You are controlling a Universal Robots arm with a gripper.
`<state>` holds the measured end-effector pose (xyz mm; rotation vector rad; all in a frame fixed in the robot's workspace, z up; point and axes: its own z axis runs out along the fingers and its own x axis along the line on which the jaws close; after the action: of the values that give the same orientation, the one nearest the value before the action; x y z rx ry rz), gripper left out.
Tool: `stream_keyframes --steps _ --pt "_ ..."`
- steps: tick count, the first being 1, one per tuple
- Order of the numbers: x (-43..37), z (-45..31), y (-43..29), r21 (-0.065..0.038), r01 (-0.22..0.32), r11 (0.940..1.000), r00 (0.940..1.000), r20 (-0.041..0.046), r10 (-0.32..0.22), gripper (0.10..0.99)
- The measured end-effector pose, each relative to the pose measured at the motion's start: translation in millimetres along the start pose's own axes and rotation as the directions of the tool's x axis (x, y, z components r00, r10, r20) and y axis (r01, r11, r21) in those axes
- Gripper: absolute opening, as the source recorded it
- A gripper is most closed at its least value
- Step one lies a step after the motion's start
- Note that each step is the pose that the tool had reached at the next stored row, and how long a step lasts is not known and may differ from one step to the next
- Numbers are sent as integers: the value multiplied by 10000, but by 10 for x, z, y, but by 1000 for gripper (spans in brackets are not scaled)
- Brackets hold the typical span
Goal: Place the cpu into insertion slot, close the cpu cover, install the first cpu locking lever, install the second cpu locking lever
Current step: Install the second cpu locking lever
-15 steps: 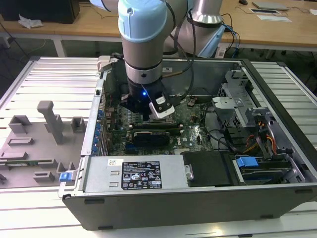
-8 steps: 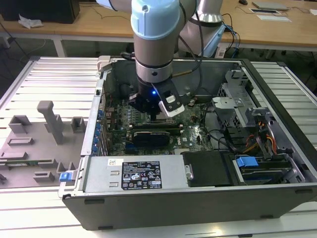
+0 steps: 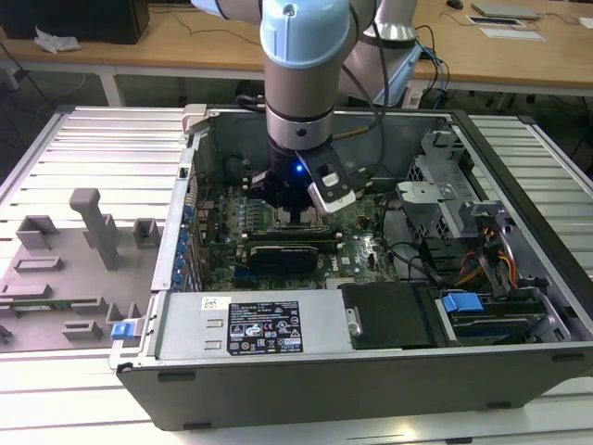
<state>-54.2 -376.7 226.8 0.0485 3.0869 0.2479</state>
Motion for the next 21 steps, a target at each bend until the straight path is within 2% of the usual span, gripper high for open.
stream_keyframes --steps 3,6,10,12,14,21 --pt "-38 7 38 22 1 10000 10000 -1 -1 106" --pt "-45 19 109 20 1 10000 10000 0 -1 106" --pt "-40 44 260 21 3 10000 10000 0 -3 106" --pt "-40 41 277 23 3 10000 10000 -1 -3 106" --pt "-42 -10 286 24 3 10000 10000 -1 -3 106" --pt "-42 -12 287 26 4 10000 10000 0 -4 106"
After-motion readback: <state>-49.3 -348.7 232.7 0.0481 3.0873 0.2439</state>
